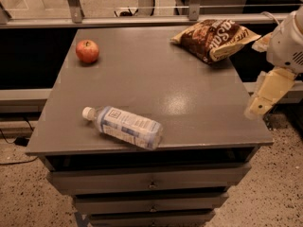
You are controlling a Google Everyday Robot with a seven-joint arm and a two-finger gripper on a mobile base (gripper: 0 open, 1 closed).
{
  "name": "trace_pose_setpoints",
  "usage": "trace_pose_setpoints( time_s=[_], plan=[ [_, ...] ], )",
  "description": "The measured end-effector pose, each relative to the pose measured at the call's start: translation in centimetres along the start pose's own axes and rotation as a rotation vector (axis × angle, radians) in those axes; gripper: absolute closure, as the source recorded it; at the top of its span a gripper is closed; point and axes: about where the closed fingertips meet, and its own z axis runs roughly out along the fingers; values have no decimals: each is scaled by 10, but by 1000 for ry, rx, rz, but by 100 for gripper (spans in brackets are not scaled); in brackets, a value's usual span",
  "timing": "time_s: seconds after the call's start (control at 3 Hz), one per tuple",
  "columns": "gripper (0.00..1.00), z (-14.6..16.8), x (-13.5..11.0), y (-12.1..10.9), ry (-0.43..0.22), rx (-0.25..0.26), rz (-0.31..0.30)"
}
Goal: Move brown chip bag near apple
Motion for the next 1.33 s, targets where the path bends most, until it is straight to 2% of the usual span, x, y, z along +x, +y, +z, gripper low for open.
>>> trace_pose_setpoints(
  time_s=[0.67,1.0,1.33],
  plan=[
    [0,55,0,-102,-147,127,104],
    [0,61,-3,-155,-207,217,129],
    [0,69,-9,-195,-276,276,144]
  ],
)
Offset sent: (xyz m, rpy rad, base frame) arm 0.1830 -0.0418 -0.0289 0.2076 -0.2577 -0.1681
